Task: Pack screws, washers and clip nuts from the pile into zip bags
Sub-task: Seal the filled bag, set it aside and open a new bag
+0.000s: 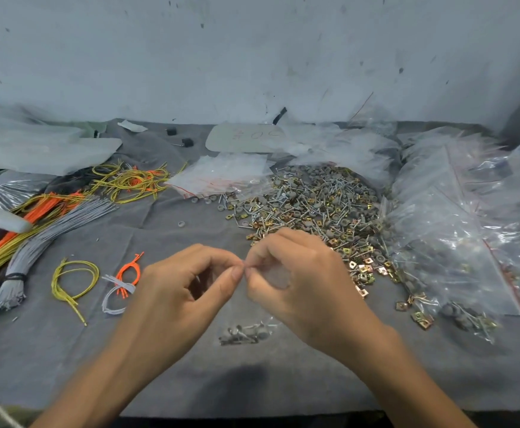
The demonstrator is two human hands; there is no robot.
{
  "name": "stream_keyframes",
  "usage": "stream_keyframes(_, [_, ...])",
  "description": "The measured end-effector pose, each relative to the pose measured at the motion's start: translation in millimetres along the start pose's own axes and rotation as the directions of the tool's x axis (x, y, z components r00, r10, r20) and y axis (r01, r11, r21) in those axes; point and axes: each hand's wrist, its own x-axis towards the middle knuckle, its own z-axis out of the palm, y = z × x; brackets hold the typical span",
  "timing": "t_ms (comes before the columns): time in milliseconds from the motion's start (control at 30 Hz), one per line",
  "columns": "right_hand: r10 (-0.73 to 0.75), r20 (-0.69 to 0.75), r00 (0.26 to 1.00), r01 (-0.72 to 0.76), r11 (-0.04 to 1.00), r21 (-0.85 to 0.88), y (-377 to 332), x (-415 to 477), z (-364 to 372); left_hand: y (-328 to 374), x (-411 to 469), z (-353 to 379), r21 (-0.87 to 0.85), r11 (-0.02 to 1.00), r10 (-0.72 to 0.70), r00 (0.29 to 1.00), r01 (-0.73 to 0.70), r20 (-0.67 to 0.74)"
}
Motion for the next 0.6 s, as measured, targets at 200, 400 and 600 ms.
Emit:
stream_keyframes(200, [0.003,-0.012,1.000,-0.004,0.998,-0.061,2.1,-8.6,-1.6,0.9,4.6,-0.9,0.115,0.986,0.105,0.988,-0.118,0.117])
stream_keyframes(400, [-0.029,-0.087,0.996,0.023,0.998,-0.064,1.6,-10.1,-5.7,0.4,7.8,1.2,0.031,0.991,0.123,0.987,-0.127,0.105])
stream_keyframes(600, [-0.050,-0.112,0.993,0.045,0.998,-0.044,9.0,-15.0,-11.5,6.5,8.8,-1.5,0.020,0.990,0.137,0.984,-0.141,0.117])
